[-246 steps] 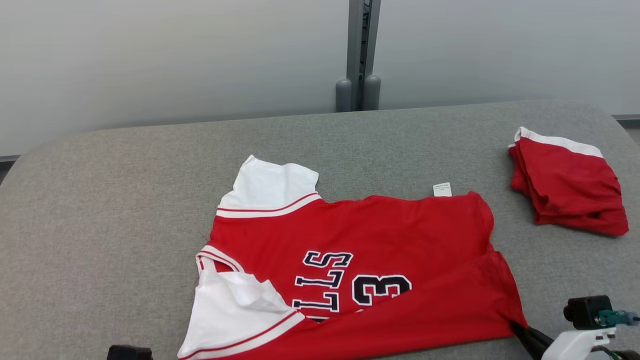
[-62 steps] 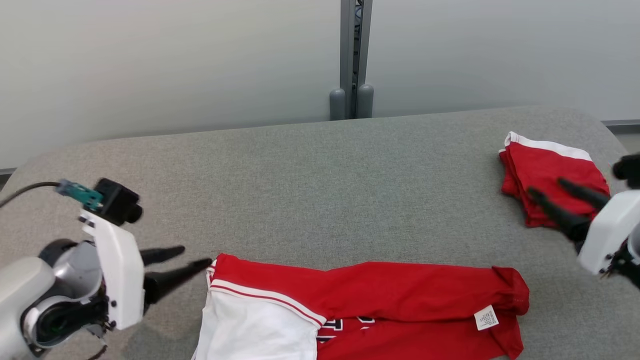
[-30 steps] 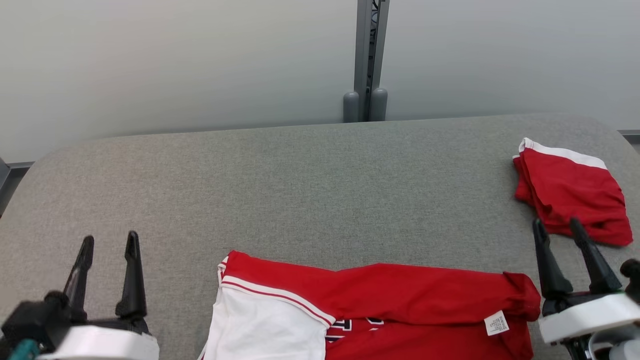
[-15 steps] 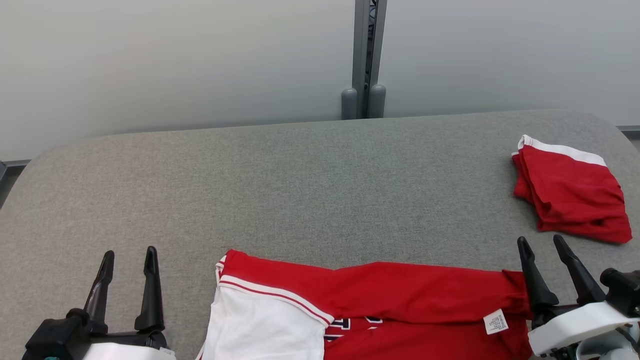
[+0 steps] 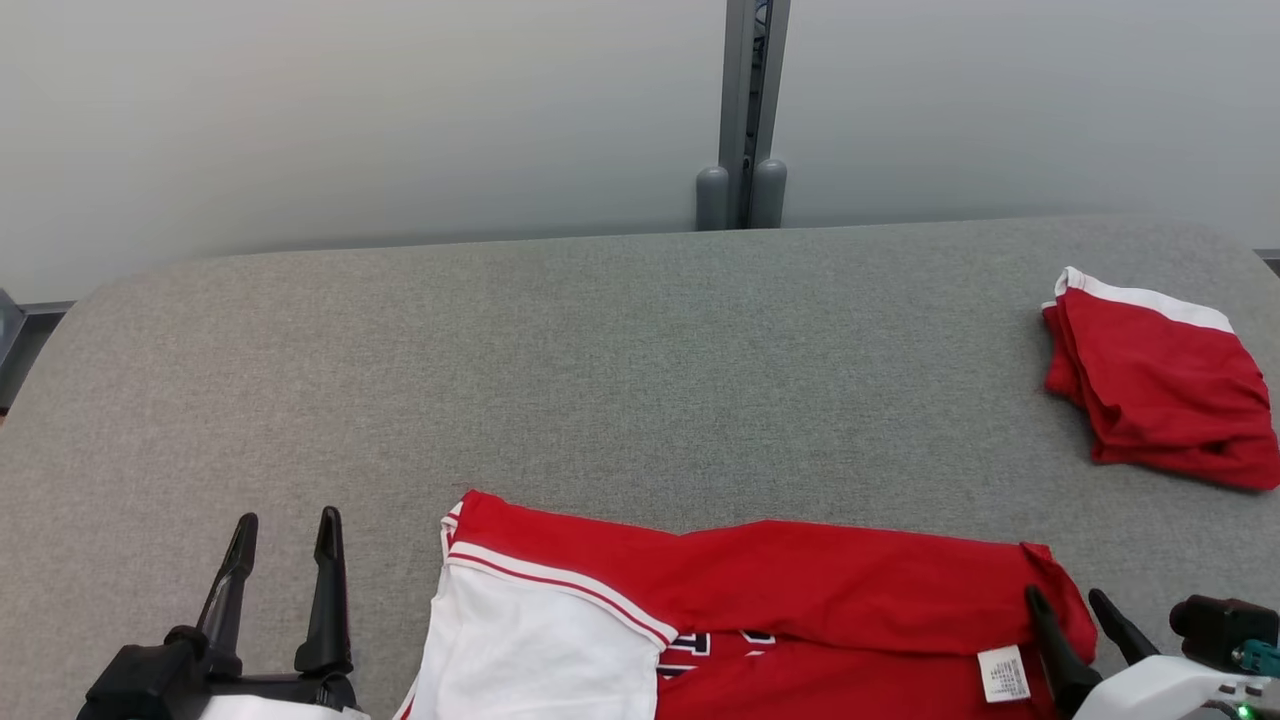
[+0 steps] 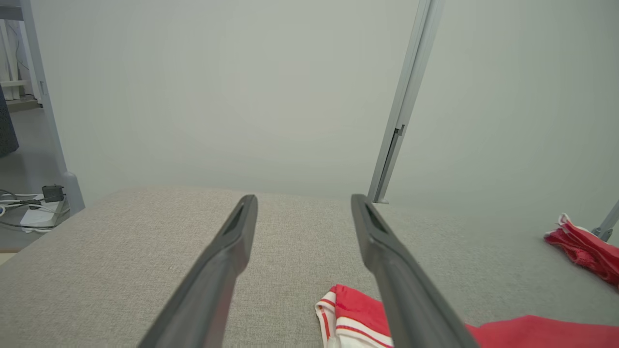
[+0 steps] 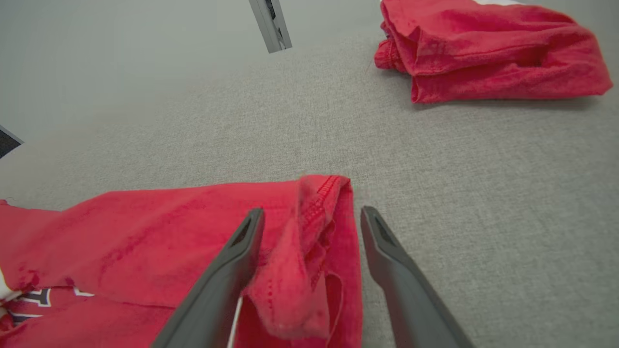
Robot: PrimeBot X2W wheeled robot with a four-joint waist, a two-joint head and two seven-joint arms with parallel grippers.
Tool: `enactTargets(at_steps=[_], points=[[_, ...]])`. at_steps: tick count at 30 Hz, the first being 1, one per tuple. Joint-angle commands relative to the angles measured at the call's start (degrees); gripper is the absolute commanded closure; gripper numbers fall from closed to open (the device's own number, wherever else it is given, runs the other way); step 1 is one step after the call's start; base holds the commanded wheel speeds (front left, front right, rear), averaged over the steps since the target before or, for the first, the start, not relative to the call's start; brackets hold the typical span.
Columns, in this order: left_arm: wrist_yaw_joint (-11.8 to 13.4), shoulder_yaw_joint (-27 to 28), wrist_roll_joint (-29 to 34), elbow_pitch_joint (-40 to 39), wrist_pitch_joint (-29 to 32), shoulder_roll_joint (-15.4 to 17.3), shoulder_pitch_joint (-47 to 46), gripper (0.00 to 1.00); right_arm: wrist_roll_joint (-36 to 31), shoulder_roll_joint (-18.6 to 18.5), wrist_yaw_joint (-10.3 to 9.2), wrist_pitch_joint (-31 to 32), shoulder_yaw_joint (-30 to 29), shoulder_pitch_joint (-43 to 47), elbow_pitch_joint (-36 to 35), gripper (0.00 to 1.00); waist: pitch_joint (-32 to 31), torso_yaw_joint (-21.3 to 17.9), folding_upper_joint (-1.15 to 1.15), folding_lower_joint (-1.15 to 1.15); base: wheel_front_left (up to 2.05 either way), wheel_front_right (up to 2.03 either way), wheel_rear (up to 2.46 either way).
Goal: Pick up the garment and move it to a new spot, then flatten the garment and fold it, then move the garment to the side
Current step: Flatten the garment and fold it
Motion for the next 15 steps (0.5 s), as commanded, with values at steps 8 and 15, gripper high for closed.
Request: enactTargets(at_steps=[8,15], points=[[-2.3,0.8,2.1,1.6,-0.3,-1.4,-1.6,0.00,5.0,0.3,0.02,0.6,1.9,-2.9,9.6,0.00,1.1,0.3,0.00,0.00,0.00,0.00,0.00],[-3.7,0.9,3.4,3.0,-0.3,-2.4,-2.8,0.00,10.5,2.0,0.01,2.9,5.1,-5.7,18.0,0.00,1.8,1.3,0.00,0.00,0.00,0.00,0.00]])
